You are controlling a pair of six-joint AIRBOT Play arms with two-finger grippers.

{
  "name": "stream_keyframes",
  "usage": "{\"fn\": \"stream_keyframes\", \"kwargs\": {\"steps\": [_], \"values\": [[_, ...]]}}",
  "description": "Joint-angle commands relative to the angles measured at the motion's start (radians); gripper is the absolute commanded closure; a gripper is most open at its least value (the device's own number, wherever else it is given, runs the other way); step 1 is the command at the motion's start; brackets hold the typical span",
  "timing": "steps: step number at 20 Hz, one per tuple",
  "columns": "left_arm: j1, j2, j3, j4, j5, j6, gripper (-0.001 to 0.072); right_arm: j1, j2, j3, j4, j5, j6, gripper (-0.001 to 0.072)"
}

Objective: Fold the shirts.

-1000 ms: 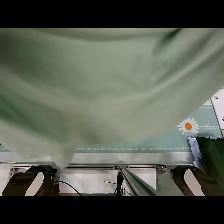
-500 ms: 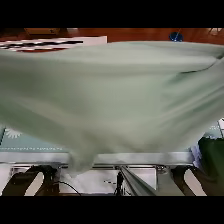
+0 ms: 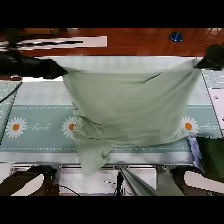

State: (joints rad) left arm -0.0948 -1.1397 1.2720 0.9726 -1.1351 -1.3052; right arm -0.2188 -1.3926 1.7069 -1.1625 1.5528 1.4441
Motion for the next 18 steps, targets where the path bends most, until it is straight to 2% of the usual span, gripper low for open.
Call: {"fn": "stream_keyframes", "kwargs": {"steps": [1,4,8,11,12,13,14,15,16,17,18], "values": [[-0.08,-0.238,-0.053,-0.005,0.309,0.094,0.0687,0.055,-0.191,-0.011,0.0,-0.242,-0.066,0.0682],[-0.074,-0.344,-0.053,-0.004,0.456,0.093,0.0687,0.061,-0.265,-0.011,0.0,-0.368,-0.07,0.0682],[-0.066,-0.387,-0.053,-0.005,0.65,0.093,0.0686,0.058,-0.314,-0.011,-0.003,-0.473,-0.07,0.0681],[-0.08,-0.409,-0.053,-0.006,0.642,0.089,0.0686,0.059,-0.348,-0.011,0.004,-0.441,-0.07,0.0679],[-0.087,-0.42,-0.053,-0.005,0.599,0.089,0.0686,0.058,-0.359,-0.011,0.003,-0.406,-0.07,0.0662],[-0.091,-0.428,-0.053,-0.005,0.56,0.089,0.0685,0.058,-0.367,-0.011,0.003,-0.371,-0.07,0.0596],[-0.092,-0.43,-0.053,-0.005,0.534,0.09,0.0669,0.058,-0.367,-0.011,0.004,-0.347,-0.071,0.0499],[-0.085,-0.425,-0.048,-0.004,0.522,0.09,0.0539,0.056,-0.359,-0.01,0.008,-0.327,-0.08,0.0404],[-0.066,-0.41,-0.029,-0.004,0.493,0.09,0.0344,0.052,-0.339,-0.003,0.012,-0.291,-0.108,0.0335],[-0.037,-0.394,0.004,0.003,0.442,0.089,0.0215,0.044,-0.315,0.015,0.006,-0.238,-0.146,0.0301],[0.007,-0.375,0.052,0.022,0.364,0.089,0.0158,0.031,-0.285,0.043,-0.023,-0.17,-0.183,0.0273]]}}
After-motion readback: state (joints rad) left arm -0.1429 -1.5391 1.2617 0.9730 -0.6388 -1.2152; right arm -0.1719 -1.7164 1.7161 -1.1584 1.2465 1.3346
